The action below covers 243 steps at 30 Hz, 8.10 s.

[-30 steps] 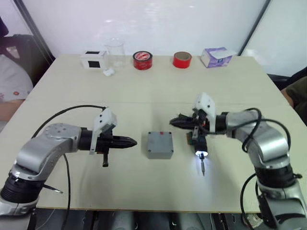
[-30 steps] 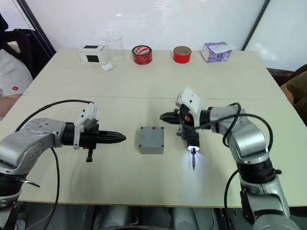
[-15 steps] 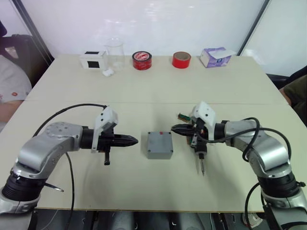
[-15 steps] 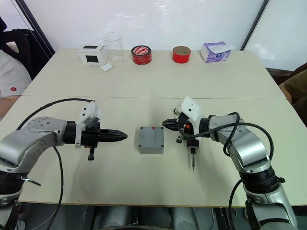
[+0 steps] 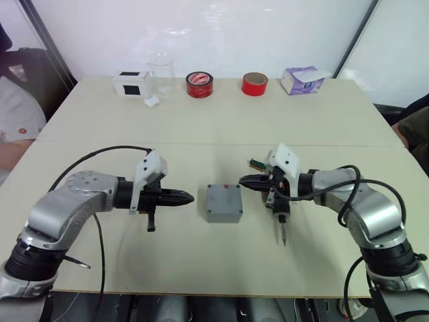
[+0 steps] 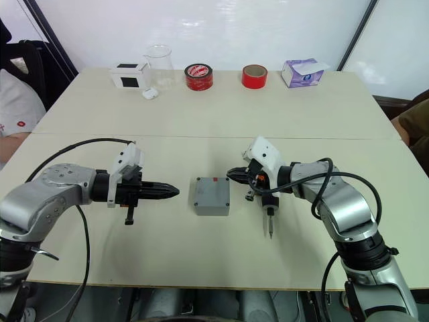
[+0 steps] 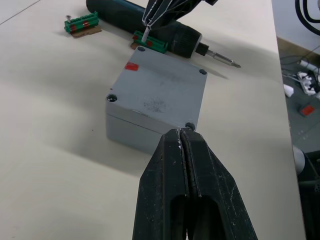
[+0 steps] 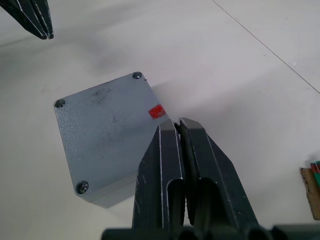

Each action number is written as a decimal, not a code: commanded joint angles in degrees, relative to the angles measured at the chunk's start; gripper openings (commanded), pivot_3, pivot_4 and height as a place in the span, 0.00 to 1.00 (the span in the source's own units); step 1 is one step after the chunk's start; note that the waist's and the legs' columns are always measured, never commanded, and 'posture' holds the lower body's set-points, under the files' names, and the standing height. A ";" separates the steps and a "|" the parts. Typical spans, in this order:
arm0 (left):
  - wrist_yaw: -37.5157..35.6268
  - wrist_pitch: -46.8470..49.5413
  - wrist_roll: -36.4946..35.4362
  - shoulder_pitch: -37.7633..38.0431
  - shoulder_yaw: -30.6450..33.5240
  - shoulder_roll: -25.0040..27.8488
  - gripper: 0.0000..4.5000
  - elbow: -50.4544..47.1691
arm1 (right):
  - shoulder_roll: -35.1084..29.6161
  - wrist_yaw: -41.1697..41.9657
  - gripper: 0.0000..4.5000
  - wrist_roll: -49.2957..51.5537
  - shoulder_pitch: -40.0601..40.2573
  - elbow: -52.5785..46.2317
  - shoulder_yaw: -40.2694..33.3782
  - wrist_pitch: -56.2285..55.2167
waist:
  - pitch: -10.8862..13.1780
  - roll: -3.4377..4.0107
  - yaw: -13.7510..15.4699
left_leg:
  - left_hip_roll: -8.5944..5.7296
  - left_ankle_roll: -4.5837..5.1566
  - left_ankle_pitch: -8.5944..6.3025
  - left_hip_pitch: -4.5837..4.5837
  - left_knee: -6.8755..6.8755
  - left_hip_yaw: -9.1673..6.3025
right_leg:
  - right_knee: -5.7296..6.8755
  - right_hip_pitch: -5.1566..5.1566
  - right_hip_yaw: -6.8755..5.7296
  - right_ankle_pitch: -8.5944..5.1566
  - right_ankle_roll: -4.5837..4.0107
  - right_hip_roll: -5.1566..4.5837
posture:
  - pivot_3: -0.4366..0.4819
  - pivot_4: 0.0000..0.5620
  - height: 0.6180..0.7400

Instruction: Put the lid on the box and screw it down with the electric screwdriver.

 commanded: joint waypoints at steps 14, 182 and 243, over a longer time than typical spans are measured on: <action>-0.20 -1.87 1.60 -0.39 -0.34 -0.42 0.00 -0.35 | -1.06 -1.17 0.01 -0.50 0.18 1.36 1.42 -2.35 | 0.00 0.00 0.00 | 0.00 0.00 0.00 0.00 0.00 0.00 | 0.00 0.00 0.00 0.00 0.00 0.00 | 0.48 0.27 1.00; -1.70 -9.62 8.01 -10.77 -9.39 -10.10 0.00 8.31 | 28.05 -18.04 0.41 13.77 -7.30 -16.47 -30.42 16.81 | 0.47 0.63 -0.18 | -0.56 -0.43 0.28 -0.10 -0.42 -0.79 | 0.04 0.09 0.02 -0.05 0.41 -0.06 | 0.48 0.27 1.00; -1.31 1.47 14.50 -19.84 -14.88 -13.70 0.00 3.40 | 14.94 -25.21 0.41 5.15 14.72 -6.51 -2.19 -8.39 | -0.18 -0.36 -0.16 | -0.50 -0.34 0.22 0.91 -0.66 -0.93 | -0.03 0.94 0.08 -0.25 0.14 -0.03 | 0.48 0.27 1.00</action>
